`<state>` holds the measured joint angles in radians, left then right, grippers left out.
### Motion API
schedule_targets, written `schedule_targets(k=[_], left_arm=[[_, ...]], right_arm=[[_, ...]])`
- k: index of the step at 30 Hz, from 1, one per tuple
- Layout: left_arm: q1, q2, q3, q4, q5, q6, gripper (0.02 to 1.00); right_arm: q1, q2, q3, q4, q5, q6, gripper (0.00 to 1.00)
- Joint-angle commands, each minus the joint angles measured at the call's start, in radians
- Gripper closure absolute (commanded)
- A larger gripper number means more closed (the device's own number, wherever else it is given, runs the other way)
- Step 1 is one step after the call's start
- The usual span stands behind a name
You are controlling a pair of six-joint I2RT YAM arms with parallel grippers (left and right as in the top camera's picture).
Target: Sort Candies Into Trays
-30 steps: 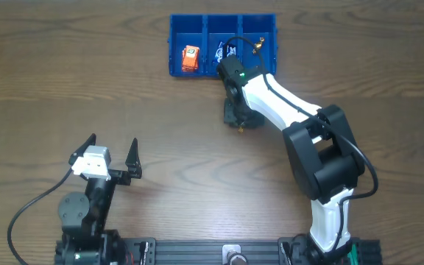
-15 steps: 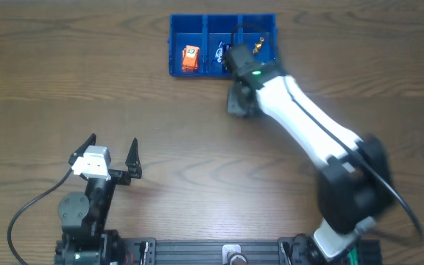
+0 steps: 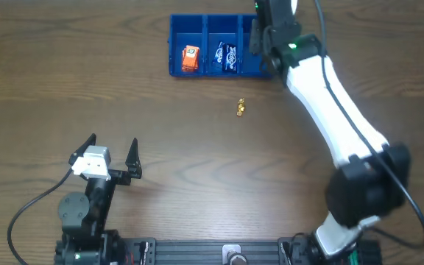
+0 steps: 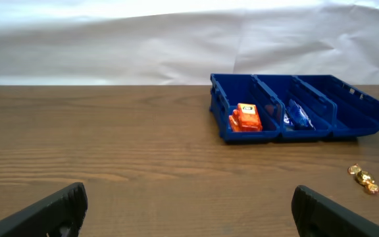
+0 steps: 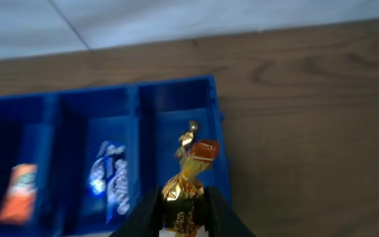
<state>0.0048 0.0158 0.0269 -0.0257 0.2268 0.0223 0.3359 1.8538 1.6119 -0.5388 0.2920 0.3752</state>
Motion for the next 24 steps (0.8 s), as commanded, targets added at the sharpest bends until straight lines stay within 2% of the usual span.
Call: schedule_targets(k=[1,7,10,14,16,17,18,21,24], left_arm=[[0.001,-0.005,-0.022,-0.029,0.014,-0.01,0.023],[0.001,-0.005,-0.022,-0.029,0.014,-0.01,0.02],[0.001,-0.005,-0.022,-0.029,0.014,-0.01,0.023],[0.001,-0.005,-0.022,-0.029,0.014,-0.01,0.02],[0.001,-0.005,-0.022,-0.029,0.014,-0.01,0.02],[0.001,-0.005,-0.022,-0.029,0.014,-0.01,0.02],[0.001,-0.005,-0.022,-0.029,0.014,-0.01,0.02],[0.001,-0.005,-0.022,-0.029,0.014,-0.01,0.02],[0.001,-0.005,-0.022,-0.029,0.014,-0.01,0.023]], right_arm=[[-0.012,0.106,-0.004,0.076,0.001,-0.04,0.906],[-0.012,0.16,-0.004,0.116,-0.005,-0.04,0.895],[-0.011,0.163,-0.004,0.116,-0.005,-0.04,0.822],[-0.01,0.163,-0.004,0.116,-0.005,-0.04,0.623],[-0.008,0.163,-0.004,0.115,-0.005,-0.041,0.358],[-0.003,0.163,-0.004,0.116,-0.005,-0.047,0.261],[0.003,0.163,-0.004,0.119,-0.005,-0.059,0.104],[0.011,0.163,-0.002,0.123,-0.005,-0.068,0.001],[0.012,0.145,0.026,0.093,-0.005,-0.064,0.001]])
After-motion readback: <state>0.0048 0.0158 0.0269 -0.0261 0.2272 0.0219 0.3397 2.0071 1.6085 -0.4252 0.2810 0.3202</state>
